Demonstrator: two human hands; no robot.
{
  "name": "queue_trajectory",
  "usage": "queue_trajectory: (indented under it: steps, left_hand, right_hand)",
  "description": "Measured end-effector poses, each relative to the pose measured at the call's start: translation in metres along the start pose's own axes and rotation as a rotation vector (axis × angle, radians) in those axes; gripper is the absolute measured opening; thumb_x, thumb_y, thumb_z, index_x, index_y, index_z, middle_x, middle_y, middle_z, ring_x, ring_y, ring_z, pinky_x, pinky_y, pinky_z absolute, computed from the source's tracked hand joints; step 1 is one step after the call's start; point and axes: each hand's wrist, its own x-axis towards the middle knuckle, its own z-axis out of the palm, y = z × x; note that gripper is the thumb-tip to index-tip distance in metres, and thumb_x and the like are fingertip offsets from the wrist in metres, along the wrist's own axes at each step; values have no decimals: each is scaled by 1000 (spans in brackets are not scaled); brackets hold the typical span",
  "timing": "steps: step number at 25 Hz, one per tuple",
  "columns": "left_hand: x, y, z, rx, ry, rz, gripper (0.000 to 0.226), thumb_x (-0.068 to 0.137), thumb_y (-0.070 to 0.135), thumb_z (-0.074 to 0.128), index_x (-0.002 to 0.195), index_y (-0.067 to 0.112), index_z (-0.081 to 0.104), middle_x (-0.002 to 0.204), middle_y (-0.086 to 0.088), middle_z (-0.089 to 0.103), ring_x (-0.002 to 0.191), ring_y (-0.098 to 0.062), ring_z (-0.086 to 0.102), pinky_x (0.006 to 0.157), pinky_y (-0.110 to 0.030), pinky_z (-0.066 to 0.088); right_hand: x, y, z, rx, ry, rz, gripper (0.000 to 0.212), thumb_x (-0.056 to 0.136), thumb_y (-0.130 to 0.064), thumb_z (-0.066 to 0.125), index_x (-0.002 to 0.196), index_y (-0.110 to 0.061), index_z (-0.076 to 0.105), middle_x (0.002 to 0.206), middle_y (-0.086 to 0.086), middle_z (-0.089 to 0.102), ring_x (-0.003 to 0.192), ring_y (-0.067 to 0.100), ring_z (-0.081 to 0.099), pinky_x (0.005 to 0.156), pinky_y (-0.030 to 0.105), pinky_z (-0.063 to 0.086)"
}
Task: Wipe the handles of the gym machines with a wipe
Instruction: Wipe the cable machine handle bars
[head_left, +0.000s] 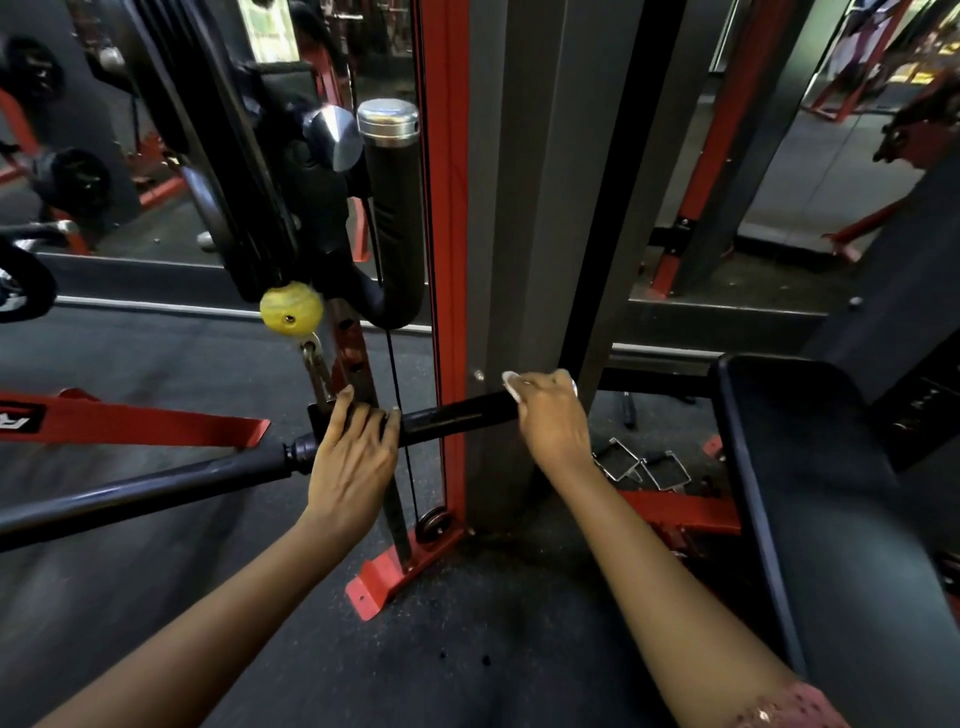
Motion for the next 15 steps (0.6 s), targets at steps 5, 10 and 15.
queue_trajectory:
  steps: [5, 10, 15]
  left_hand:
    - [33, 41, 2, -105, -108, 97, 72, 64, 41, 78, 124, 8, 57, 114, -20, 62, 113, -38, 55, 109, -48, 22]
    - [87, 63, 9, -372, -360, 95, 58, 94, 46, 42, 145, 28, 21, 137, -8, 44, 125, -27, 44, 99, -38, 37]
    - [87, 69, 10, -378, -338, 87, 52, 96, 45, 35, 145, 31, 22, 134, -4, 46, 121, -24, 45, 97, -35, 38]
  right_hand:
    - [-38, -2, 6, 30, 166, -83, 33, 78, -2, 55, 106, -15, 67, 105, -3, 68, 82, 17, 51, 85, 22, 38]
    - [-58, 16, 17, 80, 247, -31, 34, 82, -12, 42, 101, -6, 70, 104, 1, 69, 83, 11, 44, 68, 24, 51]
    - [-38, 37, -4, 128, 455, 118, 30, 82, -10, 45, 95, -7, 71, 99, 2, 70, 80, 16, 48, 74, 22, 45]
